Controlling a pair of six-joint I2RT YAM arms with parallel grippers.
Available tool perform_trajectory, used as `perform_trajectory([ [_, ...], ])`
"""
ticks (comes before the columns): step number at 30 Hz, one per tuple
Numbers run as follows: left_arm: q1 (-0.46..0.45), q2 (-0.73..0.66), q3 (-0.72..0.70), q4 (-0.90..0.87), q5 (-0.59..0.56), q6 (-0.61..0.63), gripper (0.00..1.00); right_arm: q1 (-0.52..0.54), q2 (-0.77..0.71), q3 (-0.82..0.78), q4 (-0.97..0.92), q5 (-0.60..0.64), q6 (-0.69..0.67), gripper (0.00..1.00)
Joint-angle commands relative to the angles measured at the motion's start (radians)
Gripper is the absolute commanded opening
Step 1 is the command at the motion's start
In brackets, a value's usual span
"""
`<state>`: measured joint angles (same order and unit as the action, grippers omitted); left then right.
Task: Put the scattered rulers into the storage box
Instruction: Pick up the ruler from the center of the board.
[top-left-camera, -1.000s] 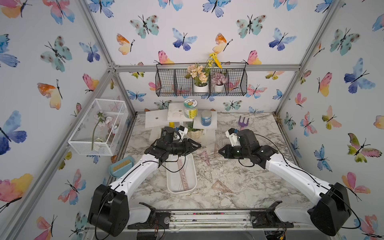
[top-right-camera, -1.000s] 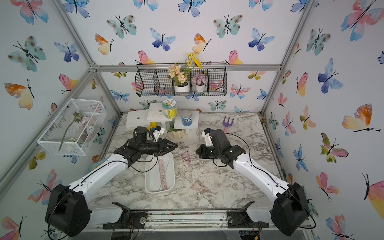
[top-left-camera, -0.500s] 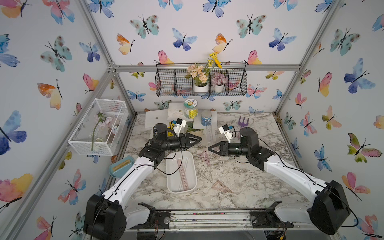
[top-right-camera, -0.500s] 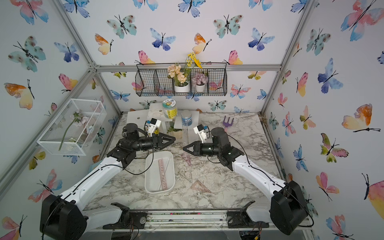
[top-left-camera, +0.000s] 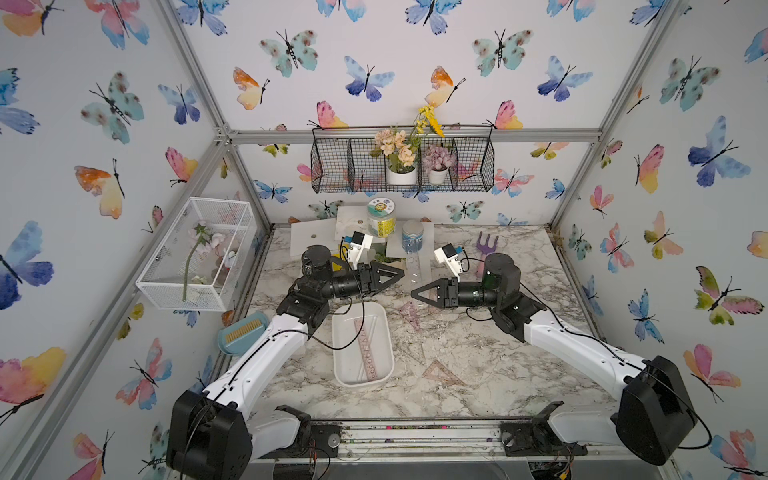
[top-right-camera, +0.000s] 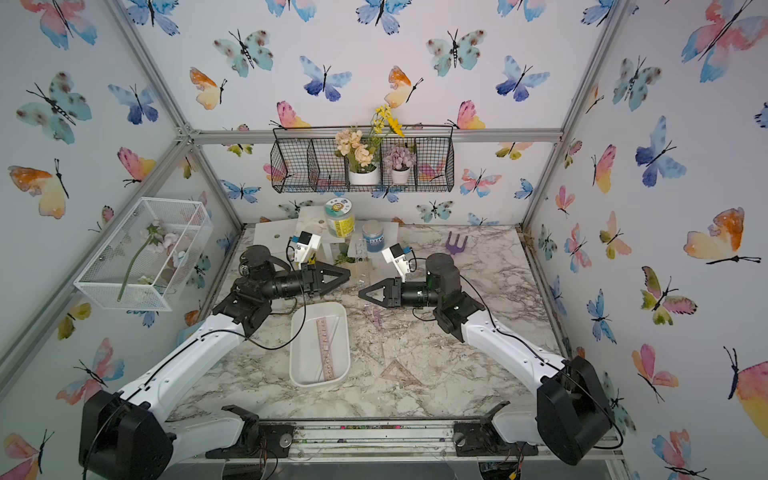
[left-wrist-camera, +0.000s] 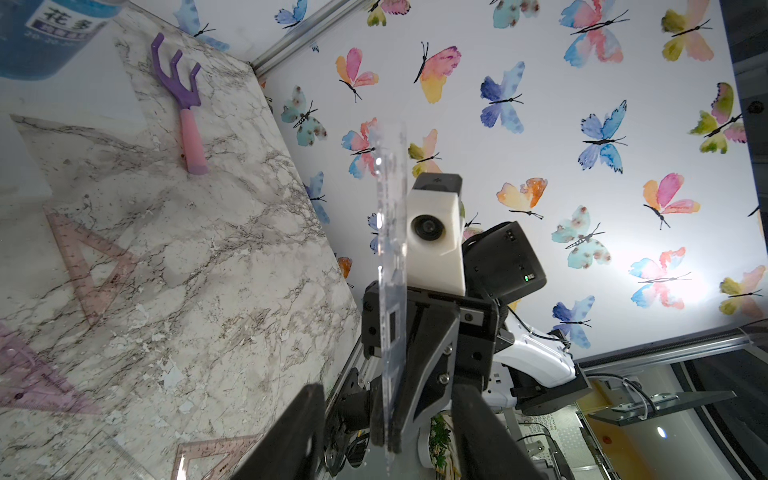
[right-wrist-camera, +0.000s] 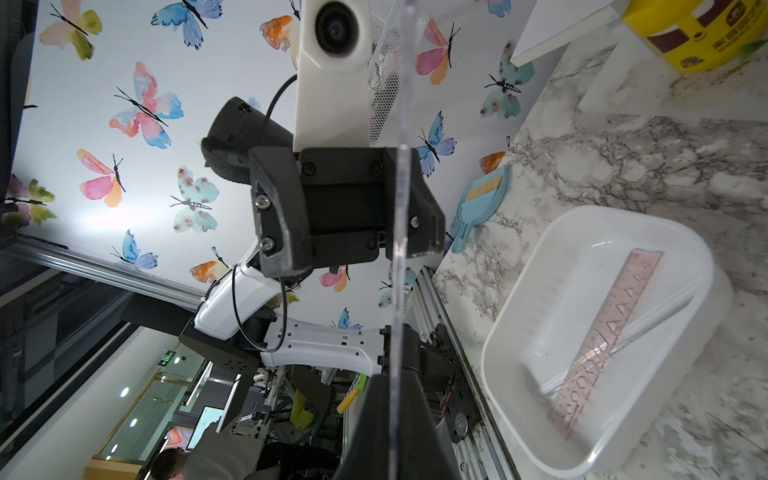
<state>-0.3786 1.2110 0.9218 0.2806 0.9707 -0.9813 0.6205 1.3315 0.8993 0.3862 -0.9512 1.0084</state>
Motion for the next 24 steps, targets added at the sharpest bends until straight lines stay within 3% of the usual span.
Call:
perform_trajectory([
  [1,0.003,0.017,-0.003,0.095,0.042,-0.042,0.54,-0.007,0.011,-0.014,0.101,-0.054,0.042,0.03],
  [14,-0.015,0.053,-0.01,0.2,0.048,-0.113,0.53,-0.004,0.029,-0.03,0.183,-0.081,0.085,0.03],
  [24,-0.053,0.083,0.0,0.282,0.045,-0.175,0.41,-0.001,0.029,-0.032,0.191,-0.084,0.083,0.03],
])
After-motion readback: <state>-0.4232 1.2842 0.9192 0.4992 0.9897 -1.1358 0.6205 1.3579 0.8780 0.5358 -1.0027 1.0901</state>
